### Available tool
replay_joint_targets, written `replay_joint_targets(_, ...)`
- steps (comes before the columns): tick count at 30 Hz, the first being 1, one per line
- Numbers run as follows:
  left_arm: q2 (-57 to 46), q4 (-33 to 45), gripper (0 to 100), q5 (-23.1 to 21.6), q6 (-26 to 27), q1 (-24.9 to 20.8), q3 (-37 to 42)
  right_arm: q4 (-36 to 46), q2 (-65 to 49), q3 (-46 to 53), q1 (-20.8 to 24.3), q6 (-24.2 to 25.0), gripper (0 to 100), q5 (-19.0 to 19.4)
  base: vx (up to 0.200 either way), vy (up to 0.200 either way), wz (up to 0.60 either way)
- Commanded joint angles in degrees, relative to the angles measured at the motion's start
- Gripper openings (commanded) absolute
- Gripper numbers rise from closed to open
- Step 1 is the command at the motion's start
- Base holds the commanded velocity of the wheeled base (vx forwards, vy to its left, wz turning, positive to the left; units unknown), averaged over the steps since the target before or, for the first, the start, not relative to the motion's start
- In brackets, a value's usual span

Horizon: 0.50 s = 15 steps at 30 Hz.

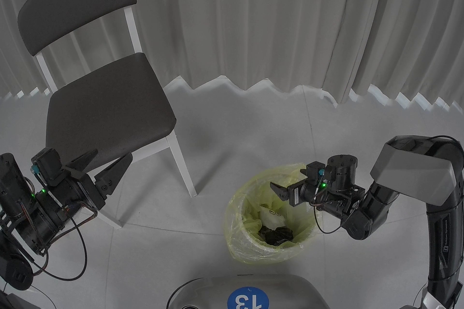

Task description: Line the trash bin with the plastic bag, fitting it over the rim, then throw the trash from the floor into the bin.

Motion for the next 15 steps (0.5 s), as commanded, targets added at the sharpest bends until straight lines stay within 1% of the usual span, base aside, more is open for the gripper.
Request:
replay_joint_targets(1, 0.2, 0.0, 100, 0.0, 0.0, -0.1, 0.2, -0.2, 1.7, -4.8, -2.0, 3.0, 100, -0.3, 0.0, 0.0, 0.0)
replay_joint_targets(6, 0.4, 0.0, 100, 0.0, 0.0, -0.1, 0.3, 0.2, 3.9, -7.1, -3.5, 3.3, 100, -0.6, 0.0, 0.0, 0.0)
replay_joint_targets(12, 0.4, 0.0, 100, 0.0, -0.1, -0.2, 0.3, 3.8, 5.3, -10.3, -5.8, 3.8, 100, -0.4, 0.0, 0.0, 0.0)
replay_joint_targets(13, 0.4, 0.0, 100, 0.0, -0.1, -0.2, 0.3, 4.8, 5.2, -11.0, -6.1, 5.4, 100, 0.2, 0.0, 0.0, 0.0)
replay_joint_targets(15, 0.4, 0.0, 100, 0.0, -0.1, -0.3, 0.3, 6.7, 5.2, -12.8, -6.1, 11.5, 100, 0.9, 0.0, 0.0, 0.0)
